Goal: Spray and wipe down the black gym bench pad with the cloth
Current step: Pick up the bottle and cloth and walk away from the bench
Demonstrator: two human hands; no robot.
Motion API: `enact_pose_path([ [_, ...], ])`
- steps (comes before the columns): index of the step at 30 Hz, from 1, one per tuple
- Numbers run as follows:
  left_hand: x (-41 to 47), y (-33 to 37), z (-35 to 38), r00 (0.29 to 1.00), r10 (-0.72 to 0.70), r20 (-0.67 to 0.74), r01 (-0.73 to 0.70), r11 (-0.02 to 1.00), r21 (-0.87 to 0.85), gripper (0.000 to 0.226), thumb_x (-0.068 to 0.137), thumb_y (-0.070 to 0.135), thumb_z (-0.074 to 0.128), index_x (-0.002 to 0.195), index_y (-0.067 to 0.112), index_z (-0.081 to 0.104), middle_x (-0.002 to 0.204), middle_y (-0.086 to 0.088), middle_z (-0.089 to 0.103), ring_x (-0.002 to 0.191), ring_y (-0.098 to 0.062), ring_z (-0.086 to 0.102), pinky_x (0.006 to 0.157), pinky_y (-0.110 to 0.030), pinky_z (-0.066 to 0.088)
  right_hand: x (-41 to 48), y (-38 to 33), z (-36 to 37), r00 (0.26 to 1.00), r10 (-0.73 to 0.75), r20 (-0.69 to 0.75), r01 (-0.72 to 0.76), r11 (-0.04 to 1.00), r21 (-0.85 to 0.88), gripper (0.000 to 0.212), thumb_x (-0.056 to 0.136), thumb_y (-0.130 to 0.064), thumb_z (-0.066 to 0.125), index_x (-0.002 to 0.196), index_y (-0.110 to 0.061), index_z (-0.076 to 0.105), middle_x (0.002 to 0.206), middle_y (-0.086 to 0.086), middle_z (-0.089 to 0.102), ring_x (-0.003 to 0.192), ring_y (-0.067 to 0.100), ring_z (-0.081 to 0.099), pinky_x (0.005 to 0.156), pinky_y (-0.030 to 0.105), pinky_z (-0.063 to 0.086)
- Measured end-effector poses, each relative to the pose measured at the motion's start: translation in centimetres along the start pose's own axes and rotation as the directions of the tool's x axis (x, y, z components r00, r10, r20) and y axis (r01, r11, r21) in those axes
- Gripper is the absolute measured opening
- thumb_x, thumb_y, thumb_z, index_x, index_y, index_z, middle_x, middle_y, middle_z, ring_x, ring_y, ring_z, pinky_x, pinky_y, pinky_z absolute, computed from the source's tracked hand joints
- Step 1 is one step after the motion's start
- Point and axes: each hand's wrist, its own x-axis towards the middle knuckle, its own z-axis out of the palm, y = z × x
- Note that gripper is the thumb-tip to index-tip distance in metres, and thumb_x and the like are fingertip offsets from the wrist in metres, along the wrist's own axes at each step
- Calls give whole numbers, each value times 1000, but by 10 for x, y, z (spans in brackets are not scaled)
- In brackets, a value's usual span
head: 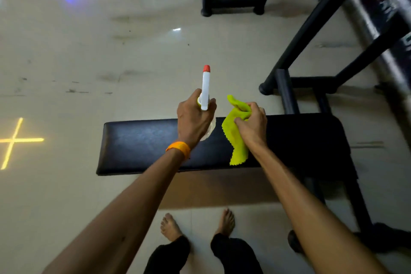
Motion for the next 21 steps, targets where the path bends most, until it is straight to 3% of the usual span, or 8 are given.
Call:
enact_pose_path([
  [4,-11,70,-3,997,82,-4,-82,996,-36,26,86,25,64,75,5,53,65,-15,58,63,-39,53,63,-49,47,-14,-27,-64,997,-7,-78,10,999,34,37,84,-1,67,120,-8,62,120,17,57,112,31,57,82,13,30],
  [8,-20,129,-3,997,71,24,-66,987,-146,23,77,18,64,74,-3,54,68,-23,58,65,-42,54,65,-52,48,-25,-47,-117,986,-29,-164,41,997,67,36,82,-4,68,117,-12,64,116,15,63,111,30,60,88,26,40],
  [13,-28,177,-6,992,82,92,-61,975,-216,28,72,23,61,74,-5,55,69,-28,61,67,-45,58,64,-58,50,-41,-69,-166,963,-17,-270,41,996,84,31,83,-4,67,113,-12,65,116,13,61,110,27,58,82,21,36],
  [21,-25,212,-35,951,209,230,-118,927,-355,22,83,34,63,95,17,57,74,-14,62,68,-39,62,67,-58,53,-91,-107,-195,882,75,-466,-23,993,116,29,83,-3,67,110,-12,63,117,12,60,104,22,58,82,20,37],
])
